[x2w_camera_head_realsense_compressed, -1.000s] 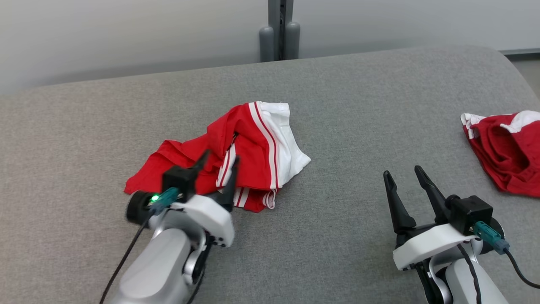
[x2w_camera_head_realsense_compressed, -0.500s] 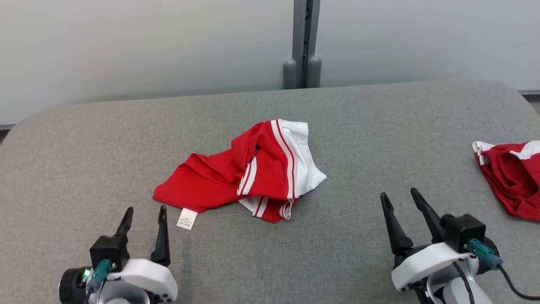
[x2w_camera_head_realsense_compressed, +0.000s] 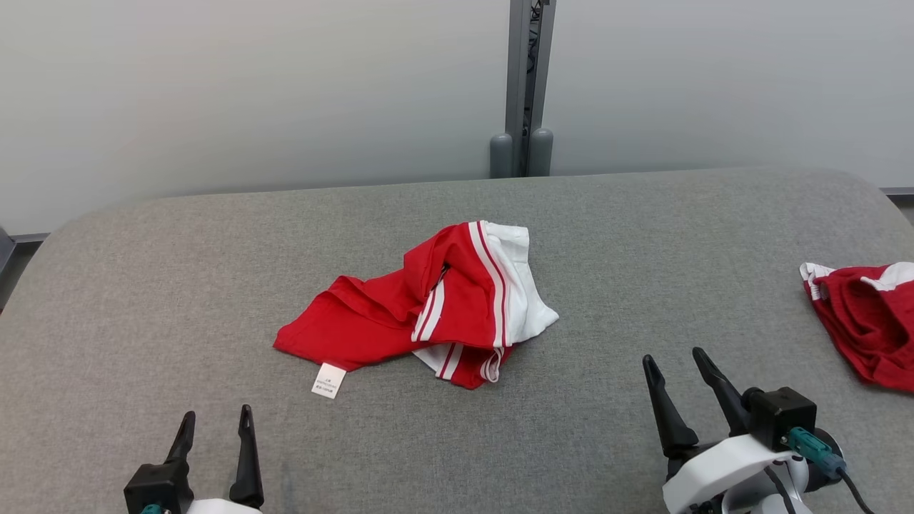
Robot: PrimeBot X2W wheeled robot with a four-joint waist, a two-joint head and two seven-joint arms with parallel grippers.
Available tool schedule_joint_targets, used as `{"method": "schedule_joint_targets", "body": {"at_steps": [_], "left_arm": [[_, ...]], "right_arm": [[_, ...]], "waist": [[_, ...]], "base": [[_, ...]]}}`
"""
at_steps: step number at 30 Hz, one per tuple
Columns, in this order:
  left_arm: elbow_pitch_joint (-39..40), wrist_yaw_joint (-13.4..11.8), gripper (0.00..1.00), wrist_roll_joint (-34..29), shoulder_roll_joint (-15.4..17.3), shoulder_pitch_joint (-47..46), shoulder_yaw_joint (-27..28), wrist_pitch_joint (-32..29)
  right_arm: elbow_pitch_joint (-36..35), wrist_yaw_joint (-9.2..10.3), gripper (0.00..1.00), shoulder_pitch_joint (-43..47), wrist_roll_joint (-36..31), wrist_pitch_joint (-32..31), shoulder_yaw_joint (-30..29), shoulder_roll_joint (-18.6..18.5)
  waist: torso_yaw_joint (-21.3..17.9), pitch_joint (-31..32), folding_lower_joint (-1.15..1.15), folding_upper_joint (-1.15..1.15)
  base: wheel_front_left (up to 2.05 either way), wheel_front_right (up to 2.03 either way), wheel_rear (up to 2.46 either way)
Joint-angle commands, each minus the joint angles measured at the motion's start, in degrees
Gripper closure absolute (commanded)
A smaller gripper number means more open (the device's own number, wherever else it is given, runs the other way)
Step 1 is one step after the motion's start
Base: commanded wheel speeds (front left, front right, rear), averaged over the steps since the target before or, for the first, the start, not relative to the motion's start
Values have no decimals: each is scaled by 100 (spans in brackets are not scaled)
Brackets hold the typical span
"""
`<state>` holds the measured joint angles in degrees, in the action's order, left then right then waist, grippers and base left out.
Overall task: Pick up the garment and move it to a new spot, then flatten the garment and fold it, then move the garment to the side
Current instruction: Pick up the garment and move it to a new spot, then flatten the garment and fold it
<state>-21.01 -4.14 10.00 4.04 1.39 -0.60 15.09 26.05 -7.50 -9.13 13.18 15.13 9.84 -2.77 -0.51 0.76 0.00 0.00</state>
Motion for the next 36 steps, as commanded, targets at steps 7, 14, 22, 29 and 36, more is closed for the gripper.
{"method": "schedule_joint_targets", "body": {"at_steps": [7,14,22,29,36], "left_arm": [[125,95,0,-208,-70,35,209,8],[45,196,0,-255,-99,-88,320,9],[47,226,0,-173,-105,-148,267,9],[183,113,0,-47,-101,-328,11,8],[242,80,0,48,-103,-697,-280,8]], "right_arm": [[-2,2,0,19,16,1,11,-32],[-26,2,0,-10,25,1,35,-33],[-38,2,0,-36,-6,1,29,-32],[-54,2,0,-255,-73,1,-8,-33],[120,2,0,-743,-207,1,-37,-33]], "waist": [[-45,1,0,0],[-84,-36,0,0],[-44,-137,0,0],[202,-646,0,0],[553,-1311,0,0]], "base": [[0,0,0],[0,0,0],[0,0,0],[0,0,0],[0,0,0]]}}
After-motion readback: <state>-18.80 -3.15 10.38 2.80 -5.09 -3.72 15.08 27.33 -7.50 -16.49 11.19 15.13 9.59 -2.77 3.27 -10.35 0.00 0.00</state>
